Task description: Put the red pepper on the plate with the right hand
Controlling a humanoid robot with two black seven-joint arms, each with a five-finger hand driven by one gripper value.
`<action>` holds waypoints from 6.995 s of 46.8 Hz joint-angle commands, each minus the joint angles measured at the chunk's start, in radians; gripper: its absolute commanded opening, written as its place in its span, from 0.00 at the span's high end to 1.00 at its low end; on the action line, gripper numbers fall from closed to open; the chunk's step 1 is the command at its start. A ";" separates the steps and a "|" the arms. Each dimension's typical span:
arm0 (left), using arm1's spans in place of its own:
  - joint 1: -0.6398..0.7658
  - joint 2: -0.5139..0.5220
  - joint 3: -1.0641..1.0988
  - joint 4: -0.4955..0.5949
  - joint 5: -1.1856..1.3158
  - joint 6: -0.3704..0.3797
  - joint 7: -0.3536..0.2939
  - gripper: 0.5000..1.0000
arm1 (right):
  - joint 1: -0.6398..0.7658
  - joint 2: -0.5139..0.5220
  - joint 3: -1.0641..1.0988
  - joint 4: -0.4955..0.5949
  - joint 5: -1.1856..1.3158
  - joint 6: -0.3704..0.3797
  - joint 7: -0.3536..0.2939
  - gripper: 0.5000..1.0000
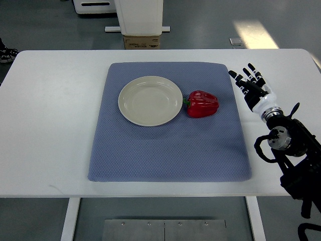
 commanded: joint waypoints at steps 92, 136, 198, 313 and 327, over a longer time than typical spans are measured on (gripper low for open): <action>0.000 0.000 0.000 0.000 0.001 0.000 0.000 0.00 | 0.043 -0.060 -0.077 -0.003 0.004 0.014 0.008 0.00; 0.000 0.000 0.000 0.000 0.000 0.000 0.000 0.00 | 0.094 -0.115 -0.183 -0.012 0.177 0.014 0.008 0.00; 0.000 0.000 0.000 0.000 0.001 0.000 0.000 0.00 | 0.577 -0.360 -1.072 0.034 0.006 0.089 0.204 0.00; 0.000 0.000 0.000 0.000 0.000 0.000 0.000 0.00 | 0.766 -0.235 -1.628 -0.058 -0.116 0.070 0.186 0.33; 0.000 0.000 0.000 0.000 0.001 0.000 0.000 0.00 | 0.761 -0.235 -1.628 -0.058 -0.114 0.070 0.190 0.44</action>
